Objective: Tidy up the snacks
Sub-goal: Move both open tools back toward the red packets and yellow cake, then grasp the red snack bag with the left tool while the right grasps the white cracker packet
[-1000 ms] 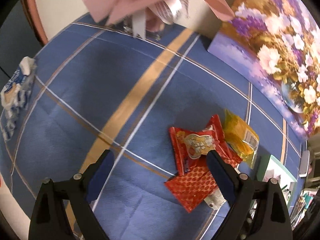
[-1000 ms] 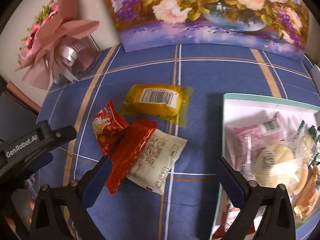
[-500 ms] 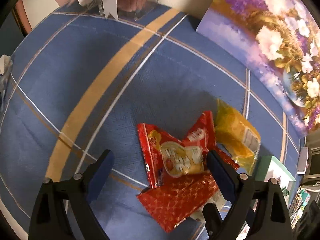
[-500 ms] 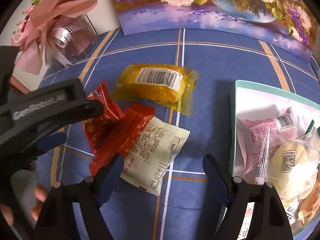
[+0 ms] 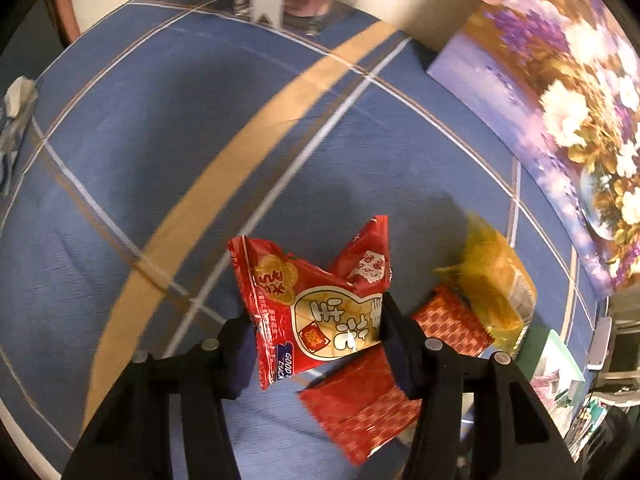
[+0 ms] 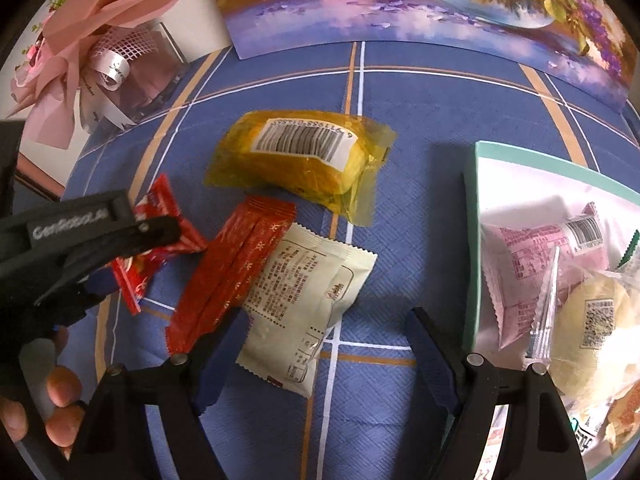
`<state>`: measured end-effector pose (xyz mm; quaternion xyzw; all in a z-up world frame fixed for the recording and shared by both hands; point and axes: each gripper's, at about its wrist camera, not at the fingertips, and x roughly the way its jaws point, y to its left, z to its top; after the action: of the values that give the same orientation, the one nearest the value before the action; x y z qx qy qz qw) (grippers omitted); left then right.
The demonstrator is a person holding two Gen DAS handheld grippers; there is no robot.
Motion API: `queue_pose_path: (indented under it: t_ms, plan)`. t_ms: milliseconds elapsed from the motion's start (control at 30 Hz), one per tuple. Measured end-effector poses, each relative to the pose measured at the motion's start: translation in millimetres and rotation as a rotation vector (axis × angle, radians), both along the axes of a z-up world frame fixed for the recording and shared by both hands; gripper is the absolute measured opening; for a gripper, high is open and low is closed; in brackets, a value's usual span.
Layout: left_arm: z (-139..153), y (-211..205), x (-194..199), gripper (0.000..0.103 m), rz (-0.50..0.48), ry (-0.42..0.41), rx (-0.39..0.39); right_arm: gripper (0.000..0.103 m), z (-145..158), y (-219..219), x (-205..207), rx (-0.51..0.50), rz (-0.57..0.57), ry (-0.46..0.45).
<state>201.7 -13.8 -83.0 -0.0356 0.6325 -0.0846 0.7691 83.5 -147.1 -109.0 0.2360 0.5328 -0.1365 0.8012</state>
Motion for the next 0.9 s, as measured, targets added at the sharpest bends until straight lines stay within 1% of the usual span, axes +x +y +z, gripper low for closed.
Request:
queue_pose_path:
  t_ms: [133,233,333,433,467,533,633,700,767,900]
  plan:
    - [2,18,1,0.057,0.037,0.009,0.019,0.083,0,3,5,0.006,-0.002,-0.008]
    - [2,22,2,0.057,0.050,0.007,0.038,0.083,-1,9,10,0.008,0.000,-0.014]
    - [2,20,2,0.057,0.045,0.003,0.053,0.084,-2,18,14,-0.026,0.019,-0.001]
    - [2,13,2,0.057,0.034,-0.004,0.073,0.084,-4,27,20,-0.081,0.025,0.017]
    - [-2,22,5,0.057,0.032,-0.006,0.077,0.084,-4,28,21,-0.092,0.025,0.018]
    - [-3,19,7,0.057,0.025,-0.010,0.089,0.084,-4,29,22,-0.103,0.022,0.018]
    - [-1,25,1,0.057,0.018,-0.015,0.096,0.080,-5,28,19,-0.110,0.010,0.018]
    - [-5,20,2,0.057,0.008,-0.013,0.100,0.066,-4,22,14,-0.126,-0.004,0.024]
    - [-6,18,2,0.057,0.005,-0.020,0.110,0.057,-3,16,10,-0.126,-0.019,0.021]
    - [-3,15,-2,0.056,-0.002,-0.033,0.123,0.055,-2,9,6,-0.095,-0.027,0.004]
